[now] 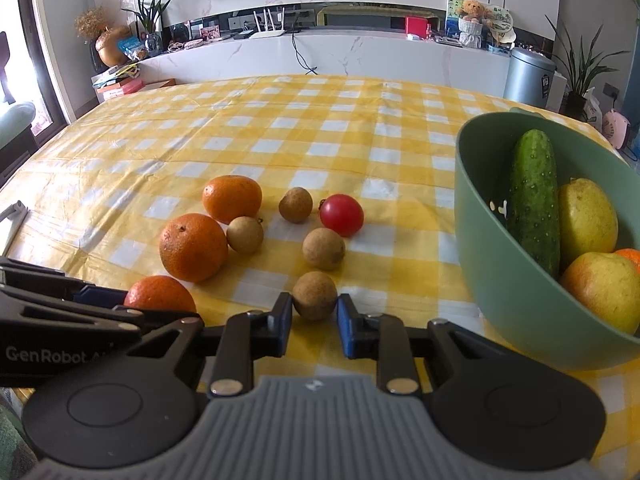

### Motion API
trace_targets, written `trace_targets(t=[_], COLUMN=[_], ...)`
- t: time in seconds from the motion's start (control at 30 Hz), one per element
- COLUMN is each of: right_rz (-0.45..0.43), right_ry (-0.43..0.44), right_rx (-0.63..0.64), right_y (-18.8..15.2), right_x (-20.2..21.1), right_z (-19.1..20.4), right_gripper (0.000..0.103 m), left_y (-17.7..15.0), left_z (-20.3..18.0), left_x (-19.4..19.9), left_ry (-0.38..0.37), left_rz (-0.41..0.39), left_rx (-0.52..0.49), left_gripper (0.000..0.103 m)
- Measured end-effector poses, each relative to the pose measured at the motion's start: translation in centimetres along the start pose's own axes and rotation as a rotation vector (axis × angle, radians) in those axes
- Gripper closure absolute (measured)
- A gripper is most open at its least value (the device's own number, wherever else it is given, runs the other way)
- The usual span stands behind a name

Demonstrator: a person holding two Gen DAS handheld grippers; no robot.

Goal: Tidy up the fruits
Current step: 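Grasp a mandarin orange with the left gripper while the right gripper grasps a brown kiwi, then carry the orange and the kiwi over the green colander bowl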

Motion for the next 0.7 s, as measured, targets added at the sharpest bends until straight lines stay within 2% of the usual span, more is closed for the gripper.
trace_targets(t=[0.43, 0.7], right_rz=[-0.085, -0.174], right_ry=[0.008, 0.009], right_rx=[0.046, 0.078], right_y=[0.8, 1.7], right_x=[2.7, 6.9], right_z=[0.7, 0.7], right_gripper=[0.083, 0.083], left_y=[0.9, 2.0], left_z=[0.0, -1.8], left_x=[2.5, 5.4], left_ry=[0.047, 0.057], left_rz=[-0.049, -0.12], left_rx=[0.03, 0.005], left_gripper=[0.059, 0.059])
Point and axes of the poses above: each gripper's, at about its wrist camera, not at the fingertips, and x roughly against the way its jaws point, z to its left, y to its top, the point moved 7 cm from there along -x, roughly the way its jaws point, and after that the axes turned 10 degrees about -z, right-handed, at the moved point
